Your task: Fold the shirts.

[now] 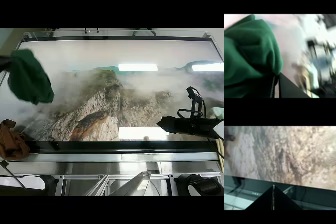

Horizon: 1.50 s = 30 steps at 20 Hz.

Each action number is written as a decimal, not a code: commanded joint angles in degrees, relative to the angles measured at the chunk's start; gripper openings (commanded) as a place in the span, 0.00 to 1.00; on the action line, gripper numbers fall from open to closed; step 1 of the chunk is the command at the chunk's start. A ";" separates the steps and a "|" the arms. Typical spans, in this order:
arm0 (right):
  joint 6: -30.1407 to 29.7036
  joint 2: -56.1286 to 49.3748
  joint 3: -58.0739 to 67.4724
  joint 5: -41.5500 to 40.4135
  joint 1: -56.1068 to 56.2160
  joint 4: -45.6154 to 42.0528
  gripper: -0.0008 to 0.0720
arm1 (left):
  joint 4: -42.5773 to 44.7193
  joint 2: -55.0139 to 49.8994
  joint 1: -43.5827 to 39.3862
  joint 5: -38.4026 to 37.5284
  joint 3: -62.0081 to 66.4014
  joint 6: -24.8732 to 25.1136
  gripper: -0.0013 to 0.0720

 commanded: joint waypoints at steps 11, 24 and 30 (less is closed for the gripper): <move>-0.02 -0.04 0.00 -0.02 0.04 -0.26 0.21 | 19.17 11.21 -40.04 2.05 0.07 -8.41 0.04; -17.62 -18.16 0.00 1.16 -2.60 6.60 0.62 | 36.68 12.87 -32.98 -3.21 -26.73 -12.57 1.00; -46.18 -34.42 0.02 2.14 -2.43 35.08 0.72 | 30.77 24.35 -31.63 10.95 -60.52 -7.89 0.98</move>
